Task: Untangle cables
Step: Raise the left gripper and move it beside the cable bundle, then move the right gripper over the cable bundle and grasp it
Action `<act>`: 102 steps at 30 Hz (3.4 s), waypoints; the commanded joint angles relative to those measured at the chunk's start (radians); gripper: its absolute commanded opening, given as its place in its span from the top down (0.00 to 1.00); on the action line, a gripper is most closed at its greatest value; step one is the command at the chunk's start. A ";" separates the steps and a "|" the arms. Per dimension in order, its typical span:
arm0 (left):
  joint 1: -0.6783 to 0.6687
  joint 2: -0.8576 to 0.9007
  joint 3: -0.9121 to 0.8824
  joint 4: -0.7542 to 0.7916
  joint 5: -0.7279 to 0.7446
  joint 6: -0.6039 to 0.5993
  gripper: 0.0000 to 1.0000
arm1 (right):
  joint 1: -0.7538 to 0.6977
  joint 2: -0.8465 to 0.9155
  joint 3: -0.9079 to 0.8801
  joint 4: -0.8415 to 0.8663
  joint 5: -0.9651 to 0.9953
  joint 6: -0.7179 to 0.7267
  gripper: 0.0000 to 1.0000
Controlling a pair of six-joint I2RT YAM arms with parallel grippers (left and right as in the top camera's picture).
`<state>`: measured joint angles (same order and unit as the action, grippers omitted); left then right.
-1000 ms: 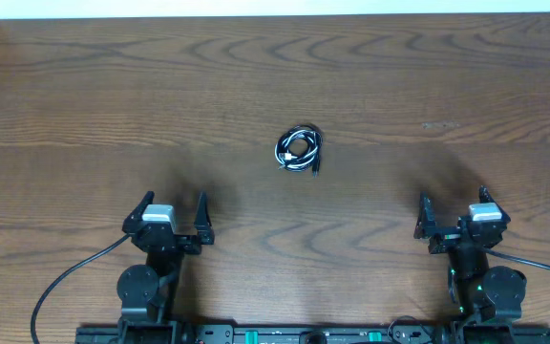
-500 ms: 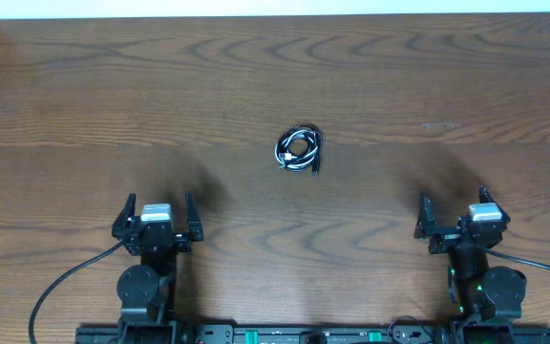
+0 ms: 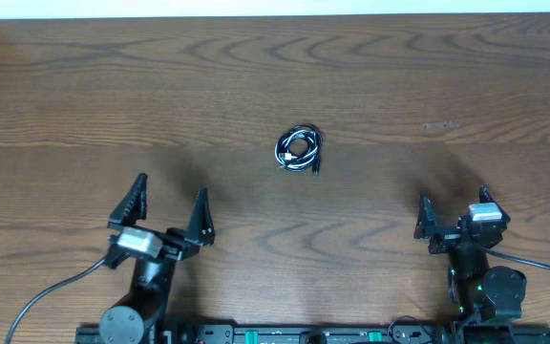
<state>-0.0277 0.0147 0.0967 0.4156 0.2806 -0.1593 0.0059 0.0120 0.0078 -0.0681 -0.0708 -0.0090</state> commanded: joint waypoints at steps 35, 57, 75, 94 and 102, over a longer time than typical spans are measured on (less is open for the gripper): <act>-0.012 1.531 1.233 -1.564 0.387 -0.078 0.02 | -0.007 -0.005 -0.002 -0.004 0.009 -0.007 0.01; -0.019 1.632 1.233 -1.552 0.381 -0.079 0.02 | -0.007 -0.005 -0.002 -0.001 0.009 -0.007 0.01; -0.019 1.632 1.233 -1.552 0.381 -0.079 0.02 | -0.006 -0.005 0.000 0.518 -0.561 0.712 0.01; -0.019 1.632 1.233 -1.551 0.381 -0.079 0.02 | -0.006 0.322 0.819 -0.483 -0.403 0.141 0.01; -0.019 1.632 1.233 -1.552 0.381 -0.079 0.02 | -0.006 0.692 1.070 -0.785 -0.510 0.097 0.01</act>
<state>-0.0467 1.6402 1.3151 -1.1316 0.6533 -0.2363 0.0059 0.5964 1.0069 -0.8032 -0.5133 0.1539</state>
